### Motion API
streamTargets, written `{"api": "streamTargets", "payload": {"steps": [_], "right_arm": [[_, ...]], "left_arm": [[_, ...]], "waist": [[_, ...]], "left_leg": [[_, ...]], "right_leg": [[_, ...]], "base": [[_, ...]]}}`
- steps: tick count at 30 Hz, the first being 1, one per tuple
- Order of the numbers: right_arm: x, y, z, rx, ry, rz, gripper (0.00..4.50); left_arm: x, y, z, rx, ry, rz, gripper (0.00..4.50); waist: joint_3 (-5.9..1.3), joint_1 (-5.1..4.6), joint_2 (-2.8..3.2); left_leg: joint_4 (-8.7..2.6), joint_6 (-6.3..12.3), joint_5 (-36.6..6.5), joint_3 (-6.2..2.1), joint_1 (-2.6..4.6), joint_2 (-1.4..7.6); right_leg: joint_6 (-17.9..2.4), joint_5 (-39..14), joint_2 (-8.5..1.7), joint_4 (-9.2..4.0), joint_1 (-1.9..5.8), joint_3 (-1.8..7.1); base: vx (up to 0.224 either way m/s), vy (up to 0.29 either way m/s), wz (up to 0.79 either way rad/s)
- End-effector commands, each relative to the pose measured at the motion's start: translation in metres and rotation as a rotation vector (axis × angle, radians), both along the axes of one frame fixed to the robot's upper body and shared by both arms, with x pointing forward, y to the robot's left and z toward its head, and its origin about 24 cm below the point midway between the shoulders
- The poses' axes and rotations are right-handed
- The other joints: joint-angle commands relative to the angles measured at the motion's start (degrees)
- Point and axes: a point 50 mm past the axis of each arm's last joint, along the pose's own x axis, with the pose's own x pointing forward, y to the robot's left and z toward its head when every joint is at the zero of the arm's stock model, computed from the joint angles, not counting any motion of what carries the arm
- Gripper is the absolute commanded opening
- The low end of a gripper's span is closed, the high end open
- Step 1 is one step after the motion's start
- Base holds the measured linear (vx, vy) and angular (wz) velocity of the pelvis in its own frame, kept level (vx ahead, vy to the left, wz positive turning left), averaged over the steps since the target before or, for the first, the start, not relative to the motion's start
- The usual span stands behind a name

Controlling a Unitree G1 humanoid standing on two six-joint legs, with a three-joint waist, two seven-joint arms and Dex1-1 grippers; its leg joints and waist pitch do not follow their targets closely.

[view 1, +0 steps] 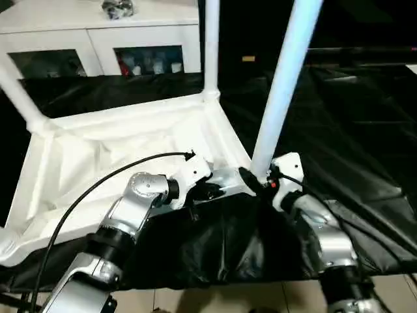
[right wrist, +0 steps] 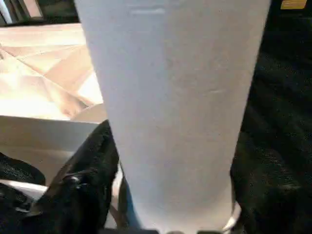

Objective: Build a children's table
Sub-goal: Rotate leg to tighten

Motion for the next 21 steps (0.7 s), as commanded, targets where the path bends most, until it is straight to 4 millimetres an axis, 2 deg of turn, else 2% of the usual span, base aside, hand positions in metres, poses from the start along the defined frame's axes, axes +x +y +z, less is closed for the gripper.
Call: {"api": "streamTargets", "payload": {"steps": [1,4,7,9,11,14,15,16,17,18,19,20,21], "right_arm": [[-0.014,0.048,-0.009,0.085,0.084,0.228,3.6],[-0.013,0.036,-0.007,0.019,0.057,0.273,3.84],[-0.01,0.016,-0.004,-0.042,0.045,0.343,3.84],[-0.008,-0.001,0.0,-0.092,0.052,0.453,3.84],[-0.008,-0.009,0.002,-0.117,0.059,0.518,3.84],[-0.006,-0.018,0.009,-0.13,0.059,0.617,3.84],[-0.005,-0.02,0.012,-0.129,0.058,0.645,3.84],[-0.005,-0.02,0.012,-0.129,0.058,0.645,3.84],[-0.002,-0.024,0.016,-0.118,0.064,0.684,3.84],[-0.001,-0.024,0.017,-0.113,0.07,0.697,3.84],[-0.001,-0.025,0.018,-0.108,0.076,0.707,3.68],[-0.002,-0.025,0.019,-0.109,0.09,0.753,3.49],[-0.002,-0.025,0.019,-0.109,0.09,0.753,3.49]], "left_arm": [[-0.009,-0.033,0.0,-0.063,-0.006,-0.078,0.0],[-0.01,-0.026,0.001,-0.054,-0.007,-0.112,0.0],[-0.011,-0.014,0.002,-0.039,-0.001,-0.148,0.0],[-0.012,-0.003,0.003,-0.03,0.013,-0.193,0.0],[-0.013,0.002,0.004,-0.025,0.027,-0.217,0.0],[-0.014,0.011,0.005,-0.007,0.044,-0.248,0.0],[-0.014,0.014,0.005,0.001,0.048,-0.262,0.0],[-0.014,0.014,0.005,0.001,0.048,-0.262,0.0],[-0.015,0.018,0.006,0.012,0.061,-0.285,0.0],[-0.015,0.019,0.006,0.013,0.066,-0.291,0.0],[-0.015,0.019,0.006,0.012,0.069,-0.295,0.0],[-0.015,0.022,0.006,0.02,0.079,-0.306,0.0],[-0.015,0.022,0.006,0.02,0.079,-0.306,0.0]], "waist": [[-1.71,-0.22,-0.42],[-1.89,-0.14,-0.36],[-2.18,0.02,-0.34],[-2.37,-0.02,-0.41],[-2.6,0.07,-0.31],[-2.77,0.36,-0.51],[-2.88,0.45,-0.4],[-2.88,0.45,-0.4],[-2.9,0.54,-0.76],[-2.89,0.54,-0.67],[-2.72,0.55,-0.55],[-2.66,0.57,-0.69],[-2.5,0.61,-0.62]], "left_leg": [[-4.9,0.34,-19.03,0.05,-0.32,0.39],[-4.65,0.81,-17.04,0.26,-0.42,0.46],[-4.18,2.02,-13.35,0.51,-0.54,0.41],[-3.86,3.08,-11.01,0.51,-0.77,0.32],[-3.24,5.15,-6.72,0.62,-0.84,0.3],[-2.71,7.33,-3.98,0.82,-0.74,0.31],[-2.52,8.19,-2.89,0.82,-0.78,0.35],[-2.52,8.19,-2.89,0.82,-0.78,0.35],[-2.26,9.28,-1.9,0.87,-0.9,0.36],[-2.25,9.49,-2.09,0.88,-0.9,0.37],[-2.34,9.53,-3.37,0.91,-0.81,0.51],[-2.42,9.35,-3.96,0.9,-0.78,0.59],[-2.54,8.98,-5.27,0.91,-0.68,0.71]], "right_leg": [[-8.43,-19.72,-1.0,-5.19,1.23,0.9],[-9.95,-15.12,-0.98,-4.84,1.46,0.84],[-11.54,-10.21,-1.07,-4.39,1.86,0.81],[-12.91,-6.7,-1.04,-3.93,2.24,0.63],[-15.08,0.64,-0.98,-3.11,2.51,0.57],[-17.21,7.04,-0.82,-2.47,2.71,0.41],[-17.99,8.92,-0.78,-2.17,2.74,0.32],[-17.99,8.92,-0.78,-2.17,2.74,0.32],[-18.72,10.59,-0.72,-1.89,2.72,0.21],[-18.94,10.27,-0.76,-1.84,2.69,0.19],[-19.23,8.28,-0.87,-1.99,2.54,0.15],[-19.23,7.14,-0.91,-2.05,2.53,0.15],[-19.29,4.87,-0.94,-2.22,2.44,0.14]], "base": [[0.0,0.0,0.0],[0.0,0.0,0.0],[0.0,0.0,0.0],[0.0,0.0,0.0],[0.0,0.0,0.0],[0.0,0.0,0.0],[0.0,0.0,0.0],[0.0,0.0,0.0],[0.0,0.0,0.0],[0.0,0.0,0.0],[0.0,0.0,0.0],[0.0,0.0,0.0],[0.0,0.0,0.0]]}}
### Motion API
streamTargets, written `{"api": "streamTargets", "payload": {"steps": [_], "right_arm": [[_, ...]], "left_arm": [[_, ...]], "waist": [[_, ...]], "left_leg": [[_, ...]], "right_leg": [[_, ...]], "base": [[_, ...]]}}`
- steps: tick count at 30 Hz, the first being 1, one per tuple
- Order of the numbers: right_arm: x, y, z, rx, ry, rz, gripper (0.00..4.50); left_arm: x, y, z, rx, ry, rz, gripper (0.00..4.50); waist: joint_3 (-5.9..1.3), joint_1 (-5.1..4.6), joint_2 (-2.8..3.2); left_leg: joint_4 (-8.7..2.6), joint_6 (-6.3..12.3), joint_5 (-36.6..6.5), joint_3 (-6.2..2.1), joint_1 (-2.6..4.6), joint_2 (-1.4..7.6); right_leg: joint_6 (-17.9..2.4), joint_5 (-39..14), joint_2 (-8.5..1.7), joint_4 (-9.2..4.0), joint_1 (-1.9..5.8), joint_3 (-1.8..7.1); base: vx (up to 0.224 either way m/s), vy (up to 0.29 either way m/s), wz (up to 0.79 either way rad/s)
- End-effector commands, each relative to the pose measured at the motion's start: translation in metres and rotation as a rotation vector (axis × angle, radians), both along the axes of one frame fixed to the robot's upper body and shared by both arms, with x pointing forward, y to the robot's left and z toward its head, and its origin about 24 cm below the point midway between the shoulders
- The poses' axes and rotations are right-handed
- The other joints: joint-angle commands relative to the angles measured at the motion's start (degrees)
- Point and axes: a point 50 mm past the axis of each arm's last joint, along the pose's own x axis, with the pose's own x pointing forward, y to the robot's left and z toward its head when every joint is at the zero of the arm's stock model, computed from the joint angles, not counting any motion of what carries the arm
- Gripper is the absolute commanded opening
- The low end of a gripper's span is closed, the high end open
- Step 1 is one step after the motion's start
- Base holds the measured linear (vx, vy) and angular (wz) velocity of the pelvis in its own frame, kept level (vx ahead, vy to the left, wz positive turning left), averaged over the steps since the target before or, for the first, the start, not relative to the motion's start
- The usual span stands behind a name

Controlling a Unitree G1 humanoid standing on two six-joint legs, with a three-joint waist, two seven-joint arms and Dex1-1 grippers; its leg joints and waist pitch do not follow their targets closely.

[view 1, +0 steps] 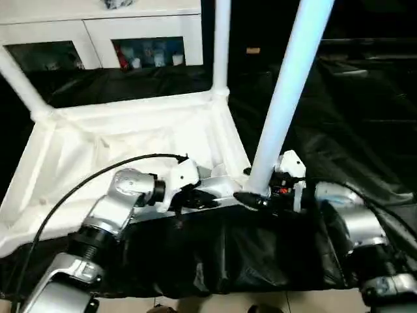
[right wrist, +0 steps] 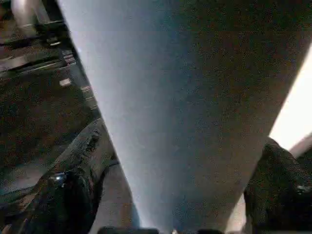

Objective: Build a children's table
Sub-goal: Rotate leg to tighten

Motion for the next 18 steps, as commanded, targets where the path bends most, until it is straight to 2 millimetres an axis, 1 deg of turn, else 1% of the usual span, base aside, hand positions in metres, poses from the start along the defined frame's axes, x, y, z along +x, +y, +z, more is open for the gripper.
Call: {"api": "streamTargets", "payload": {"steps": [1,2,3,4,7,8,9,13,15,17,18], "right_arm": [[-0.0055,0.0049,-0.0038,-0.008,0.075,0.121,3.47],[-0.0066,0.0047,-0.0036,-0.012,0.086,0.147,3.21],[-0.0072,0.0046,-0.0036,-0.014,0.093,0.163,3.21],[-0.0081,0.0044,-0.0037,-0.017,0.104,0.186,3.09],[-0.0093,0.0044,-0.0038,-0.02,0.119,0.226,3.0],[-0.0102,0.0049,-0.0043,-0.02,0.137,0.258,2.74],[-0.0101,0.0049,-0.0045,-0.019,0.146,0.268,2.68],[-0.0107,0.0055,-0.0052,-0.013,0.16,0.279,2.59],[-0.0117,0.0065,-0.0064,-0.004,0.16,0.271,2.56],[-0.0139,0.0089,-0.0099,0.02,0.153,0.23,2.56],[-0.0144,0.01,-0.0114,0.028,0.139,0.207,2.56]], "left_arm": [[-0.0045,-0.0024,-0.0037,0.021,0.041,-0.085,0.0],[-0.0044,-0.0012,-0.0034,0.025,0.045,-0.092,0.0],[-0.0044,-0.0006,-0.0032,0.027,0.048,-0.095,0.0],[-0.0043,0.0,-0.0027,0.028,0.051,-0.1,0.0],[-0.004,0.001,-0.0017,0.026,0.058,-0.107,0.0],[-0.004,0.0018,-0.0005,0.021,0.066,-0.113,0.0],[-0.0037,0.002,-0.0002,0.02,0.069,-0.116,0.0],[-0.0027,0.0015,0.0005,0.014,0.069,-0.115,0.0],[-0.0021,0.0,0.001,0.003,0.065,-0.108,0.0],[-0.0006,-0.0038,0.0016,-0.019,0.051,-0.076,0.0],[0.0003,-0.0053,0.0016,-0.025,0.041,-0.059,0.0]], "waist": [[-2.67,0.16,-0.76],[-2.69,0.27,-0.77],[-2.65,0.39,-0.69],[-2.66,0.4,-0.7],[-2.81,0.6,-0.75],[-2.91,0.71,-0.74],[-3.05,0.77,-0.76],[-3.17,1.06,-0.81],[-3.19,1.09,-0.89],[-3.17,1.19,-0.83],[-3.3,1.2,-0.86]], "left_leg": [[-3.02,8.12,-6.42,0.87,0.3,0.58],[-3.07,7.82,-7.04,0.9,0.4,0.63],[-3.11,7.62,-7.28,0.91,0.46,0.72],[-3.1,7.56,-7.22,0.92,0.43,0.69],[-2.99,7.4,-6.17,0.93,0.46,0.68],[-2.84,7.77,-4.84,0.91,0.43,0.63],[-2.71,8.08,-4.04,0.91,0.4,0.55],[-2.54,8.62,-3.04,0.9,0.34,0.5],[-2.59,8.52,-3.47,0.89,0.37,0.55],[-2.62,8.22,-3.94,0.88,0.42,0.63],[-2.57,8.22,-3.66,0.9,0.43,0.67]], "right_leg": [[-18.86,2.97,-1.1,-2.8,3.13,0.5],[-18.85,1.85,-1.12,-2.86,3.12,0.54],[-18.87,1.31,-1.19,-2.86,3.06,0.58],[-18.88,1.24,-1.16,-2.85,3.08,0.57],[-19.18,2.66,-1.2,-2.66,3.1,0.59],[-19.4,4.64,-1.17,-2.45,3.14,0.57],[-19.62,5.77,-1.16,-2.33,3.22,0.54],[-19.81,7.1,-1.24,-2.17,3.35,0.54],[-19.75,6.19,-1.26,-2.24,3.36,0.51],[-19.68,5.27,-1.3,-2.27,3.3,0.55],[-19.74,5.61,-1.32,-2.22,3.35,0.6]], "base": [[0.0,0.0,0.0],[0.0,0.0,0.0],[0.0,0.0,0.0],[0.0,0.0,0.0],[0.0,0.0,0.0],[0.0,0.0,0.0],[0.0,0.0,0.0],[0.0,0.0,0.0],[0.0,0.0,0.0],[0.0,0.0,0.0],[0.0,0.0,0.0]]}}
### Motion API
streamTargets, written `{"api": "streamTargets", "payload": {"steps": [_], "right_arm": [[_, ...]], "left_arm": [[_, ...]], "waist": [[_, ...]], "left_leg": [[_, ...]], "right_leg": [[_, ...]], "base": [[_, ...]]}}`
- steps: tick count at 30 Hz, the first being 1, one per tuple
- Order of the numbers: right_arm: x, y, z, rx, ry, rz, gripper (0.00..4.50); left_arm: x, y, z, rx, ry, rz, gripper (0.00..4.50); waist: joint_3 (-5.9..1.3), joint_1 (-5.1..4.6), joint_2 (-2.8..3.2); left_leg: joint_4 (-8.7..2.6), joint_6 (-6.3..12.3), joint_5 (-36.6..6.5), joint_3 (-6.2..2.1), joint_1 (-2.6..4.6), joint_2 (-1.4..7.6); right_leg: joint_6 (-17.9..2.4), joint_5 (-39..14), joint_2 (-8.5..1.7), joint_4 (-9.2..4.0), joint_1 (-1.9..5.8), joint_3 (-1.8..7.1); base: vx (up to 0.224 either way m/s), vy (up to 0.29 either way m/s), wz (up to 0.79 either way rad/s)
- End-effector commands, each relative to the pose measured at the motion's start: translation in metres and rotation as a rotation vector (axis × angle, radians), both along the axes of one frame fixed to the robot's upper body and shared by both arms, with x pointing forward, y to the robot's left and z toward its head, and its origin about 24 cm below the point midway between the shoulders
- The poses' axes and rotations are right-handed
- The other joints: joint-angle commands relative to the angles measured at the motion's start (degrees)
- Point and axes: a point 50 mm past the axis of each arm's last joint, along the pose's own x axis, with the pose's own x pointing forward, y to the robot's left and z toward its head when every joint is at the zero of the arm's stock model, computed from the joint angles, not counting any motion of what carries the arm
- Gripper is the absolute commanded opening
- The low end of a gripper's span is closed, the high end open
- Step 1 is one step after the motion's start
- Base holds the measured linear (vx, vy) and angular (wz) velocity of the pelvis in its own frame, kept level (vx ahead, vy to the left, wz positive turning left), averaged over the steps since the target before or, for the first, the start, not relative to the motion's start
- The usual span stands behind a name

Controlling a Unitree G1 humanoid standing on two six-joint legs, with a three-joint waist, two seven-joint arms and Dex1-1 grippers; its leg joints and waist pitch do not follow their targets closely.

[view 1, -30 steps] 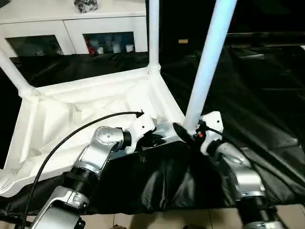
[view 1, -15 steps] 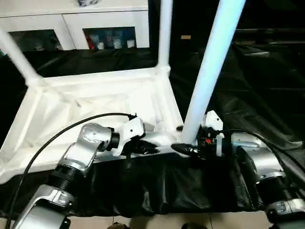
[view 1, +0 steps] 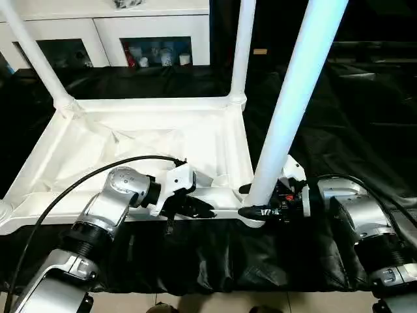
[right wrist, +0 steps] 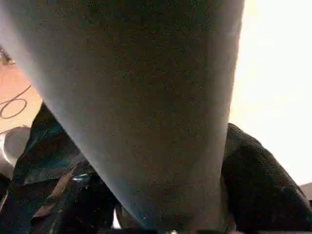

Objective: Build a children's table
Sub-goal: Rotate leg to tighten

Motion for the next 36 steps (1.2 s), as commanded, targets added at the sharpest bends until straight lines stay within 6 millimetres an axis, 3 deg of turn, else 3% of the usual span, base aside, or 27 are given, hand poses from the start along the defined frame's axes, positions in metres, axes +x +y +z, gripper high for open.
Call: {"api": "streamTargets", "payload": {"steps": [1,3,6,7,8,9,10,11,12,14,15,16,17,18,20,25,31,36], "right_arm": [[-0.008,0.01,-0.012,0.033,0.055,0.014,2.56],[-0.008,0.017,-0.018,0.059,0.026,-0.108,2.54],[-0.007,0.033,-0.03,0.085,-0.001,-0.359,2.53],[-0.007,0.033,-0.03,0.085,-0.001,-0.359,2.52],[-0.006,0.042,-0.034,0.091,-0.003,-0.449,2.52],[-0.006,0.049,-0.035,0.112,-0.008,-0.488,2.52],[-0.005,0.055,-0.034,0.128,-0.011,-0.534,2.52],[-0.004,0.056,-0.035,0.129,-0.011,-0.543,2.52],[0.0,0.07,-0.035,0.134,-0.014,-0.655,2.52],[0.006,0.081,-0.035,0.083,-0.05,-0.759,2.52],[0.006,0.081,-0.035,0.08,-0.051,-0.764,2.52],[0.008,0.085,-0.036,0.066,-0.063,-0.803,2.52],[0.01,0.092,-0.035,0.07,-0.079,-0.855,2.52],[0.01,0.093,-0.034,0.071,-0.08,-0.865,2.52],[0.009,0.098,-0.034,0.062,-0.11,-0.879,3.08],[0.009,0.094,-0.031,0.094,-0.101,-0.894,3.56],[0.017,0.061,-0.024,0.074,-0.16,-0.739,3.71],[0.015,0.034,-0.02,-0.004,-0.185,-0.497,3.71]], "left_arm": [[0.003,-0.008,0.001,-0.021,-0.015,0.027,0.0],[0.009,-0.013,0.0,-0.021,-0.044,0.12,0.0],[0.017,-0.027,-0.003,-0.036,-0.087,0.263,0.0],[0.017,-0.027,-0.003,-0.036,-0.087,0.263,0.0],[0.019,-0.034,-0.004,-0.035,-0.108,0.31,0.0],[0.02,-0.039,-0.004,-0.034,-0.121,0.332,0.0],[0.02,-0.044,-0.004,-0.037,-0.125,0.348,0.0],[0.019,-0.045,-0.005,-0.037,-0.126,0.351,0.0],[0.018,-0.056,-0.005,-0.038,-0.142,0.378,0.0],[0.017,-0.065,-0.006,-0.035,-0.152,0.397,0.0],[0.017,-0.065,-0.007,-0.035,-0.153,0.398,0.0],[0.018,-0.069,-0.007,-0.029,-0.163,0.411,0.0],[0.017,-0.073,-0.008,-0.021,-0.176,0.412,0.0],[0.017,-0.074,-0.009,-0.02,-0.179,0.412,0.0],[0.017,-0.076,-0.009,-0.032,-0.166,0.406,0.0],[0.017,-0.072,-0.007,-0.051,-0.164,0.397,0.0],[0.012,-0.051,-0.001,-0.117,-0.119,0.283,0.0],[0.007,-0.033,-0.001,-0.085,-0.103,0.179,0.0]], "waist": [[-3.28,-0.02,-0.79],[-3.17,0.0,-0.81],[-2.71,-0.31,-0.74],[-2.57,-0.4,-0.74],[-2.26,-0.74,-0.85],[-2.27,-0.99,-0.86],[-2.22,-1.0,0.25],[-2.19,-1.5,-0.34],[-2.28,-1.55,-0.13],[-2.24,-1.94,-0.2],[-2.14,-2.16,0.34],[-2.24,-2.16,0.05],[-2.3,-2.06,0.35],[-2.31,-2.14,0.26],[-2.41,-2.04,0.35],[-2.76,-1.89,0.48],[-3.07,-1.92,0.05],[-3.5,-1.88,0.2]], "left_leg": [[-2.77,8.08,-3.72,0.83,0.31,0.61],[-2.91,7.45,-5.06,0.87,0.39,0.69],[-3.74,4.1,-10.3,0.69,0.48,0.63],[-3.93,3.28,-11.48,0.65,0.54,0.62],[-4.47,1.18,-14.84,0.45,0.69,0.56],[-4.61,0.35,-15.88,0.29,0.79,0.47],[-4.75,-0.1,-16.7,0.17,1.0,0.51],[-4.81,-0.43,-17.9,0.15,0.9,0.4],[-4.91,-0.6,-17.89,0.01,0.78,0.31],[-5.02,-1.03,-17.63,0.03,0.68,0.25],[-5.08,-1.49,-18.46,0.02,0.7,0.1],[-5.05,-1.46,-18.47,-0.05,0.69,0.03],[-5.01,-1.38,-18.23,-0.04,0.75,0.02],[-4.95,-1.29,-18.18,0.08,0.77,0.02],[-4.91,-0.98,-17.25,0.09,0.63,-0.01],[-4.64,0.22,-13.9,0.2,0.35,-0.02],[-4.14,2.33,-10.32,0.37,0.0,-0.1],[-3.28,5.84,-5.96,0.5,0.08,0.09]], "right_leg": [[-19.56,5.45,-1.22,-2.41,3.24,0.59],[-19.16,3.25,-1.29,-2.65,3.08,0.65],[-16.78,-6.78,-1.43,-3.71,2.88,0.75],[-16.04,-9.33,-1.49,-3.98,2.79,0.8],[-13.27,-17.0,-1.52,-4.68,2.6,0.89],[-11.9,-19.32,-1.6,-4.94,2.57,0.99],[-11.62,-19.78,-1.67,-4.97,2.34,1.06],[-10.97,-20.04,-1.42,-5.2,2.26,0.98],[-10.71,-20.08,-1.45,-5.16,2.47,0.93],[-9.7,-20.23,-1.35,-5.39,2.18,1.01],[-9.2,-20.86,-1.24,-5.57,2.03,0.94],[-8.99,-20.86,-1.27,-5.55,2.17,0.9],[-8.78,-20.33,-1.26,-5.58,2.03,0.99],[-8.75,-19.91,-1.21,-5.68,1.88,1.07],[-8.95,-17.27,-1.11,-5.47,2.06,1.05],[-10.51,-10.72,-1.03,-4.88,2.53,0.97],[-12.87,-4.93,-1.02,-4.29,3.14,0.86],[-16.54,4.54,-0.9,-3.22,3.38,0.71]], "base": [[0.0,0.0,0.0],[0.0,0.0,0.0],[-0.018,0.0,0.0],[-0.07,-0.001,-0.02],[0.0,0.0,0.0],[0.0,0.0,0.0],[0.0,0.0,0.0],[0.0,0.0,0.0],[0.0,0.0,0.0],[0.0,0.0,0.0],[0.0,0.0,0.0],[0.0,0.0,0.0],[0.0,0.0,0.0],[0.0,0.0,0.0],[0.0,0.0,0.0],[0.0,0.0,0.0],[0.0,0.0,0.0],[0.0,0.0,0.0]]}}
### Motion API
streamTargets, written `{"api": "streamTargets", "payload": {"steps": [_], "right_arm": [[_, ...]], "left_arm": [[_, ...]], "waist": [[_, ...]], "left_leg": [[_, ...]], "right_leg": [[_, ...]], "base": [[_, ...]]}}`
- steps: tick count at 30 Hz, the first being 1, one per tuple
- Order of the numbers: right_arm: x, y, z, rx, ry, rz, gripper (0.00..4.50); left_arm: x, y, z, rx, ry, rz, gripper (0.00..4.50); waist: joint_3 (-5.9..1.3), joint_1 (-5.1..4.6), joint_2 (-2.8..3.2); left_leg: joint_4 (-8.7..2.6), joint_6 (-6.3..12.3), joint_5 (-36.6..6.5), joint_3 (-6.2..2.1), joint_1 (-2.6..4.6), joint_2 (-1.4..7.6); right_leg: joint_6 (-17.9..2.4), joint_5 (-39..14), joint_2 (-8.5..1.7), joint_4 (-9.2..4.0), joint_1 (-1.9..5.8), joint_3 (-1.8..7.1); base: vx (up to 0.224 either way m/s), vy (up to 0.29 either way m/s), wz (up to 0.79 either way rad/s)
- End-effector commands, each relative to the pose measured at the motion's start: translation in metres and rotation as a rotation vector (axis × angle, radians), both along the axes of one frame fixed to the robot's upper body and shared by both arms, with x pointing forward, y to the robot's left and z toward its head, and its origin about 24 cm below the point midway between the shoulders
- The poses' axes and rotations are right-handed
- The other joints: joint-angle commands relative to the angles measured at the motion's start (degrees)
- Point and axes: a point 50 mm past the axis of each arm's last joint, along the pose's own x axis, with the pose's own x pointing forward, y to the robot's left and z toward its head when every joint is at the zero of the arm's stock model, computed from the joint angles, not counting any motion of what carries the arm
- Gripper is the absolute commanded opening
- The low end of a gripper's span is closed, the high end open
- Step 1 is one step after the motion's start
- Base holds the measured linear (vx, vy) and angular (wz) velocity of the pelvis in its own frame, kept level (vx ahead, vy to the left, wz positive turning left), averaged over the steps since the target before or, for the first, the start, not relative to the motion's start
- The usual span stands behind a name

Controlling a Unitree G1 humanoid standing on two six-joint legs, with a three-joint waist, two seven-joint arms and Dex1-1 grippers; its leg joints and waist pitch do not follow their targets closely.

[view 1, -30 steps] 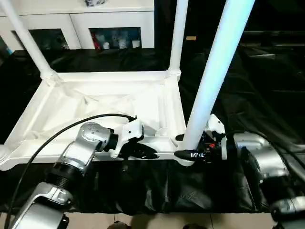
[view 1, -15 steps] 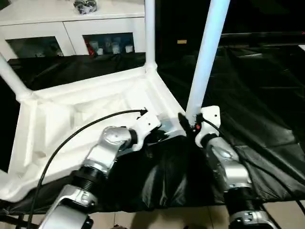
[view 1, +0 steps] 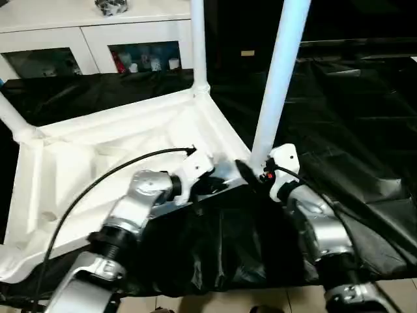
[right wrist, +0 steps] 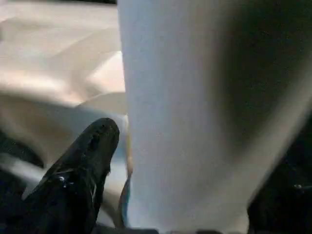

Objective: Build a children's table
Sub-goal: Rotate leg to tighten

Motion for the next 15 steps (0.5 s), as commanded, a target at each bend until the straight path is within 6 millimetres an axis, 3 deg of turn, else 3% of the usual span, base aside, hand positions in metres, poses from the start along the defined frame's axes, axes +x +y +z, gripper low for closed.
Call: {"api": "streamTargets", "payload": {"steps": [1,3,7,9,10,15], "right_arm": [[-0.007,0.013,-0.008,-0.013,0.054,0.141,3.71],[-0.009,0.001,-0.002,-0.021,0.067,0.254,3.71],[-0.014,-0.008,0.004,0.012,0.122,0.393,3.38],[-0.018,-0.011,0.005,0.014,0.152,0.46,3.32],[-0.021,-0.012,0.006,0.017,0.179,0.507,3.03],[-0.029,-0.015,0.007,0.014,0.252,0.645,2.74]], "left_arm": [[-0.007,-0.008,0.001,-0.028,-0.001,-0.091,0.0],[-0.008,0.0,0.003,-0.023,0.013,-0.13,0.0],[-0.011,0.01,0.004,-0.005,0.04,-0.189,0.0],[-0.011,0.014,0.004,0.004,0.051,-0.208,0.0],[-0.011,0.017,0.004,0.011,0.059,-0.219,0.0],[-0.01,0.024,0.007,0.038,0.078,-0.25,0.0]], "waist": [[-3.25,-0.09,-0.65],[-3.29,0.31,-0.98],[-3.24,0.57,-1.21],[-3.09,0.73,-1.08],[-2.99,0.8,-1.37],[-3.01,1.34,-1.34]], "left_leg": [[-2.79,6.03,-6.06,0.61,-0.01,0.15],[-2.46,7.94,-4.69,0.81,0.0,0.28],[-2.34,8.66,-5.17,0.87,0.05,0.38],[-2.39,8.59,-6.15,0.93,0.18,0.61],[-2.44,8.43,-6.5,0.94,0.17,0.62],[-2.35,8.42,-5.79,0.97,0.26,0.74]], "right_leg": [[-16.69,4.33,-1.06,-2.89,3.22,0.69],[-17.94,7.21,-0.97,-2.48,3.27,0.54],[-18.78,6.0,-1.07,-2.32,3.25,0.52],[-19.11,3.66,-1.2,-2.46,3.0,0.52],[-19.14,2.8,-1.19,-2.48,3.05,0.54],[-19.24,2.73,-1.3,-2.35,2.88,0.58]], "base": [[0.0,0.0,0.0],[0.0,0.0,0.0],[0.0,0.0,0.0],[0.0,0.0,0.0],[0.0,0.0,0.0],[0.0,0.0,0.0]]}}
